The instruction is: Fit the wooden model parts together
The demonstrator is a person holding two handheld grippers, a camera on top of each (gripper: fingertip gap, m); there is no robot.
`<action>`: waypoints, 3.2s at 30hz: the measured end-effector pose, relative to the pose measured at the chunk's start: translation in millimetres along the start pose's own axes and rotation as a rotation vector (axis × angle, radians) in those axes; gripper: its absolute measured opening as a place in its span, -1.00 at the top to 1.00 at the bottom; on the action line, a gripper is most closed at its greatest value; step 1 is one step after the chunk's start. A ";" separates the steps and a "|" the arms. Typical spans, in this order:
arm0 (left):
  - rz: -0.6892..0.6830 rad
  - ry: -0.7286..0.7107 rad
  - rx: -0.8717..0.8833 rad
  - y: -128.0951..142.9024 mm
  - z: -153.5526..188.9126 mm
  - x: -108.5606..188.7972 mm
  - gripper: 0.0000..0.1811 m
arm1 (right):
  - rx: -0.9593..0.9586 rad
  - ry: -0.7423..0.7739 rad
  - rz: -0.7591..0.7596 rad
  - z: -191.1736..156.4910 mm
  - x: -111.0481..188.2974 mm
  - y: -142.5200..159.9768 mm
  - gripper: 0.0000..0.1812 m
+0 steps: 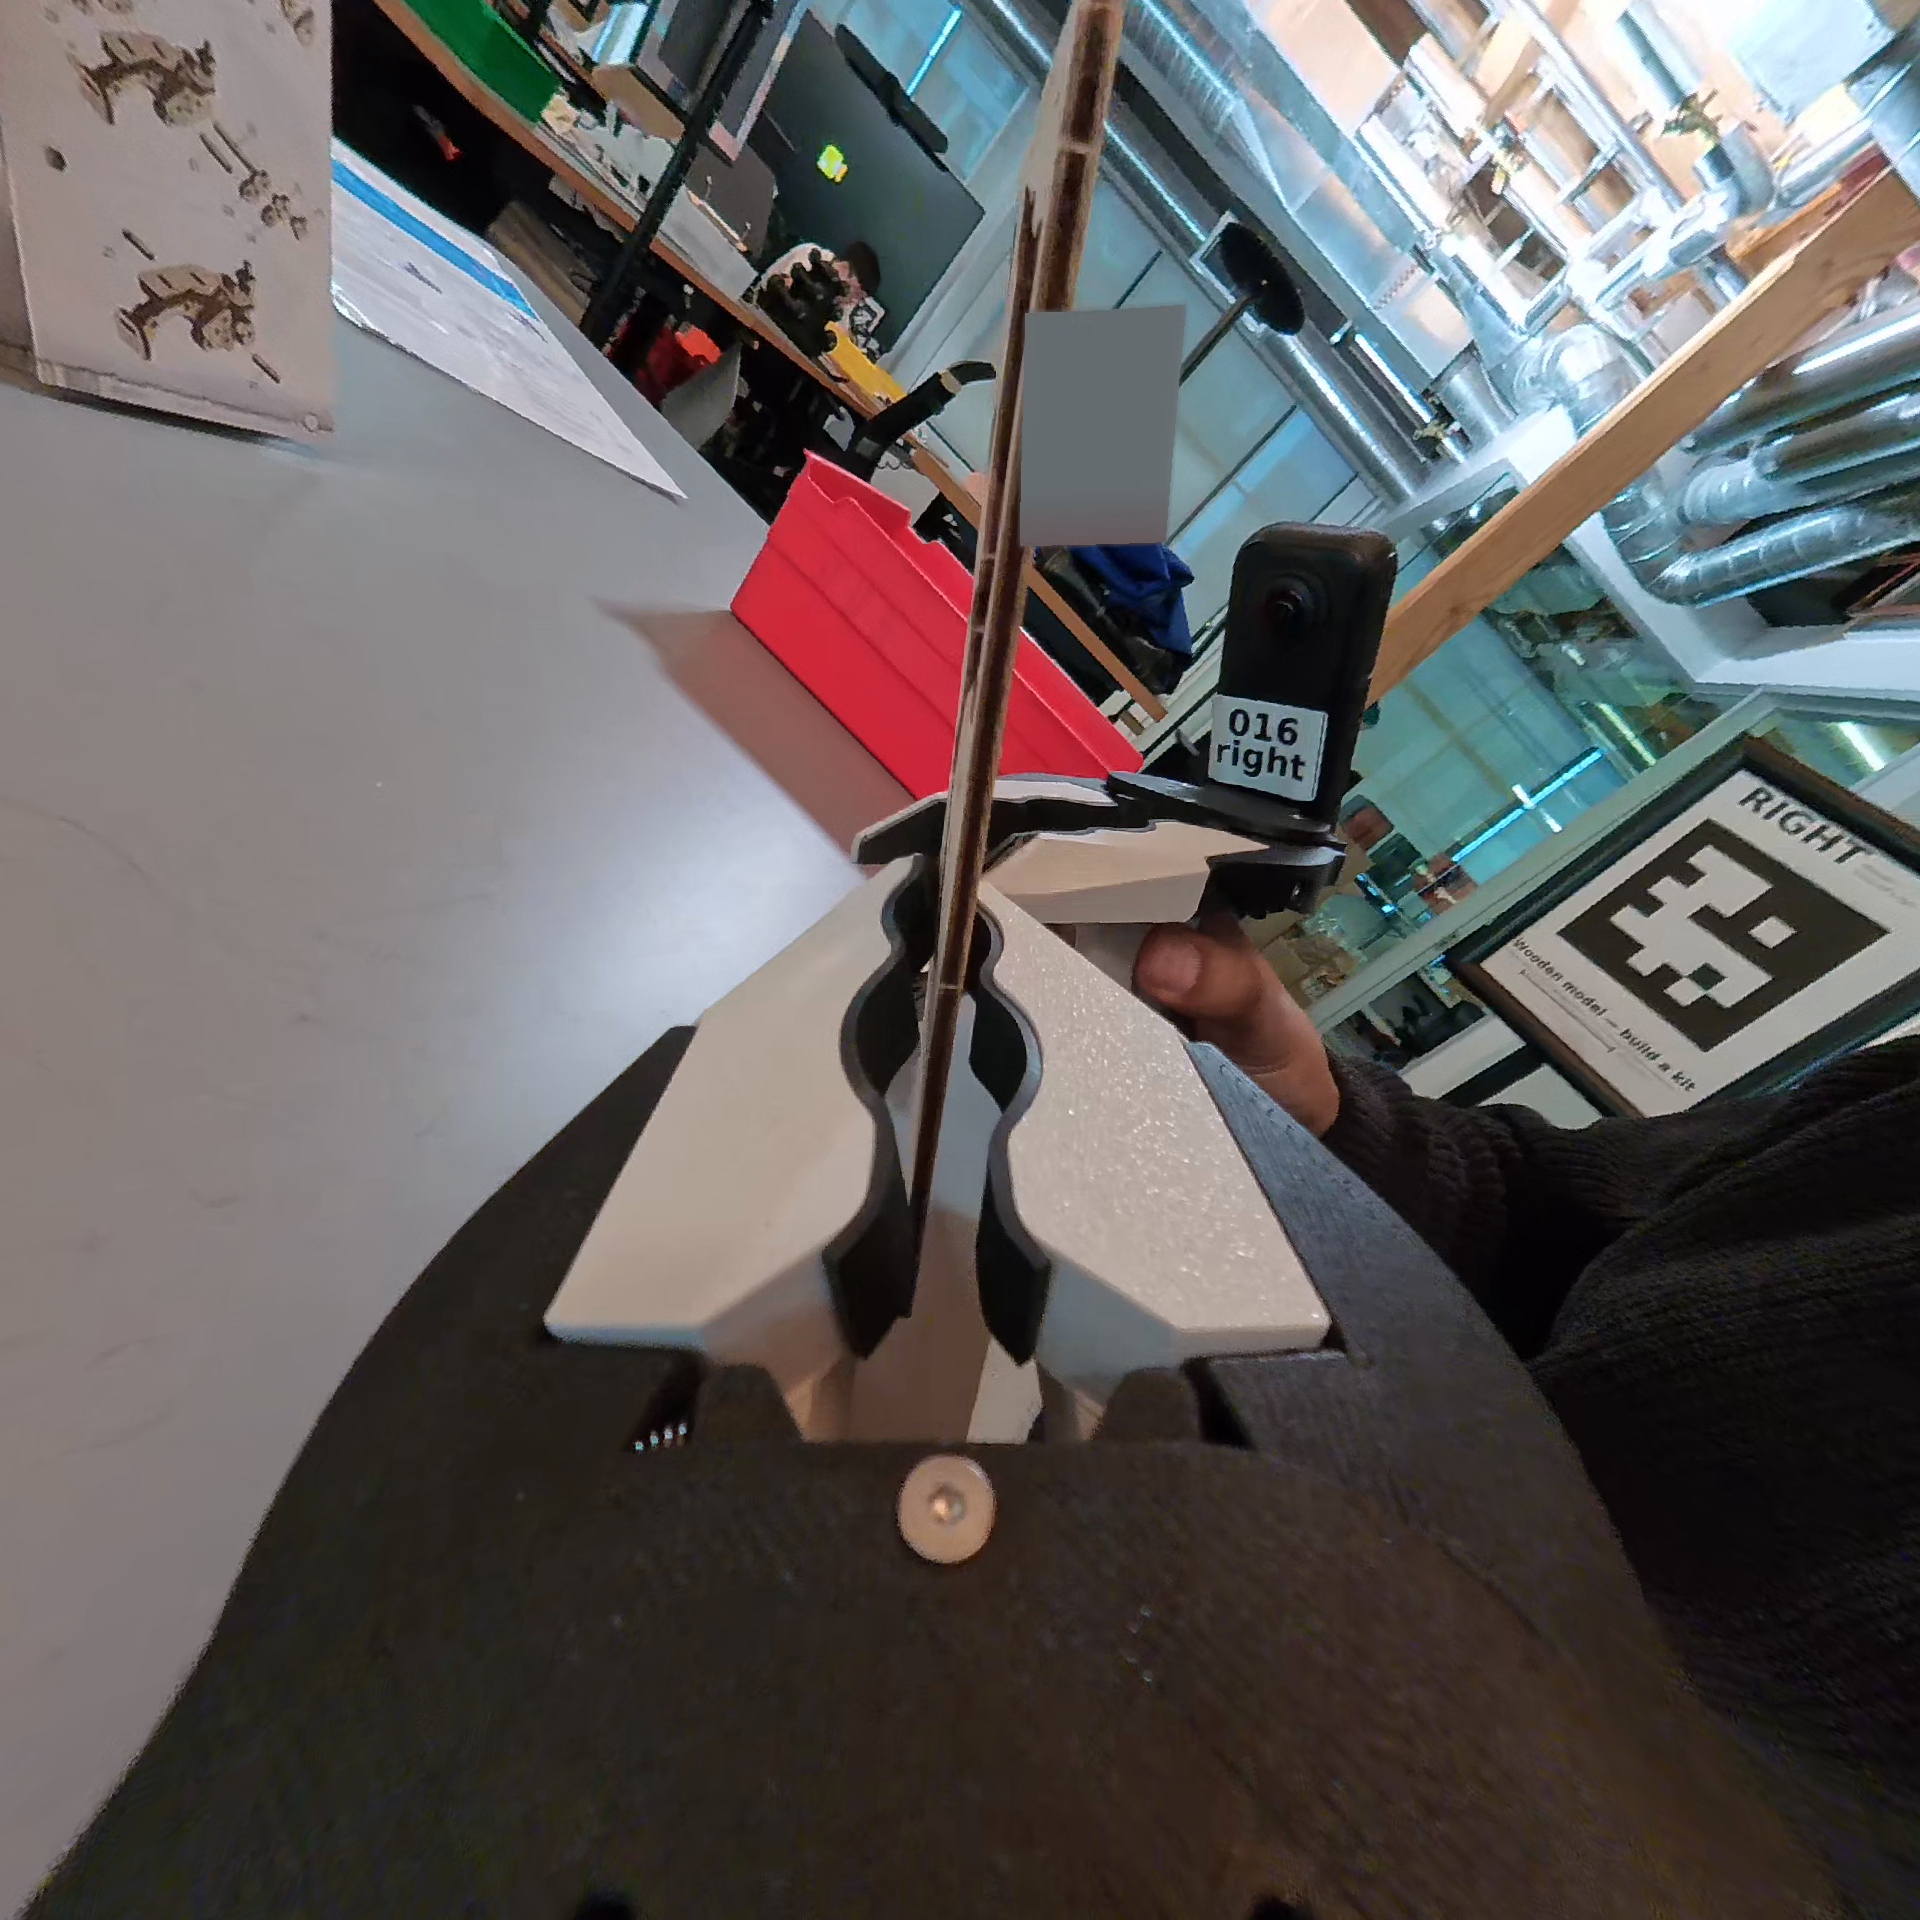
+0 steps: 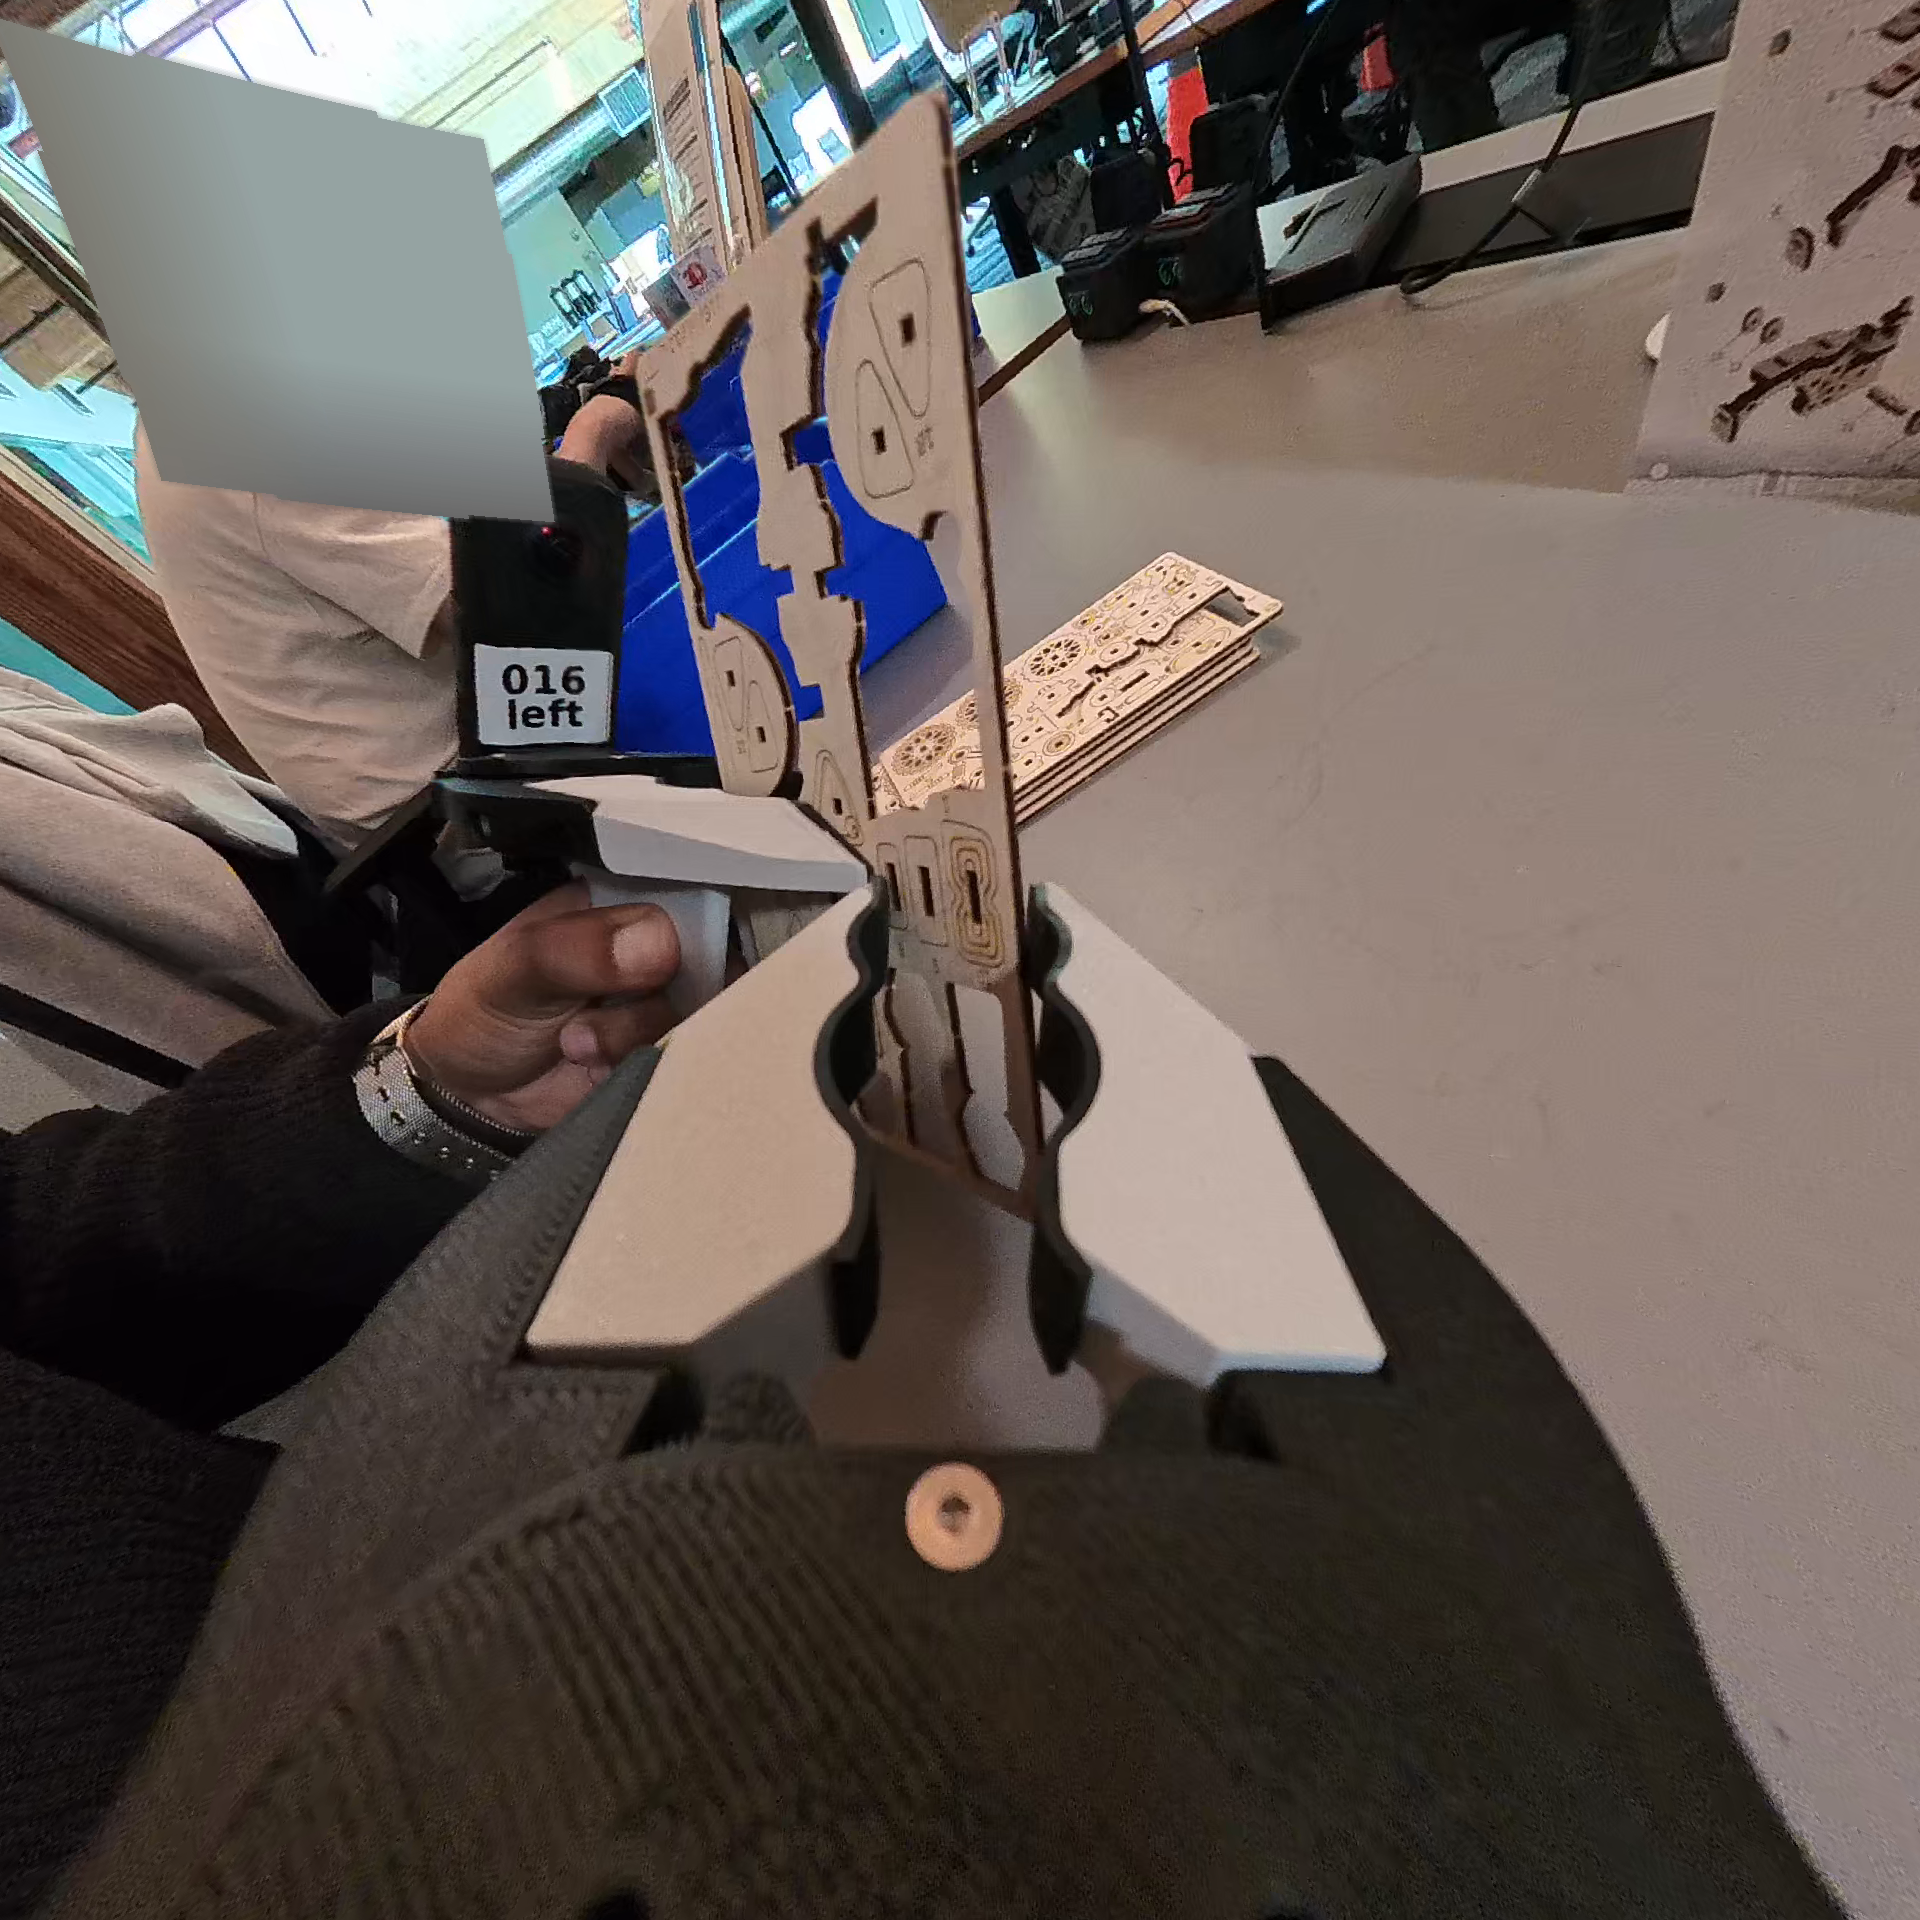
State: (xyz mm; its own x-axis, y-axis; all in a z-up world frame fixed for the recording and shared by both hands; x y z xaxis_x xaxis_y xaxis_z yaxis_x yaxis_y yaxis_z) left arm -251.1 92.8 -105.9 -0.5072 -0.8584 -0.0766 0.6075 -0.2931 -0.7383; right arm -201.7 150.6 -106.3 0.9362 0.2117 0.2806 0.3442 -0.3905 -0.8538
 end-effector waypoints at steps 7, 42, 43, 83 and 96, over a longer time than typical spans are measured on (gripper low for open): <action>0.003 0.022 0.022 0.9 0.5 -0.2 0.97 | -0.022 -0.023 -0.002 0.1 1.6 -0.9 0.73; 0.076 -0.049 0.057 4.1 -1.0 -4.8 0.96 | 0.142 0.122 0.025 2.6 4.1 -3.1 0.72; 0.081 -0.054 0.060 4.1 -1.4 -4.9 0.96 | 0.148 0.130 0.027 2.7 3.8 -3.1 0.72; 0.129 -0.159 -0.018 7.8 2.5 -9.2 0.97 | 0.254 0.234 0.012 5.1 2.7 -3.0 0.69; 0.232 -0.174 0.085 -17.4 -27.0 32.2 0.97 | 0.161 0.159 0.056 9.3 18.7 -17.4 0.65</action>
State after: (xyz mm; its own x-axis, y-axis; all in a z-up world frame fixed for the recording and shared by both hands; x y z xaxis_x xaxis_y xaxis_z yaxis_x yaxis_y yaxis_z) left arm -294.5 81.6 -113.6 -0.2410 -0.9637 -0.1148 0.7473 -0.1088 -0.6555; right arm -190.9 169.7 -90.3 0.9573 0.0445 0.2855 0.2875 -0.2465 -0.9255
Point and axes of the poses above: each gripper's, where its closed fingertips meet, x back along the fingers, y out of its underside, z = x × y across the jaws, the point moved 4 cm from there along x, back along the fingers, and after that the axes turned 6 degrees about y, right-handed, at the moved point
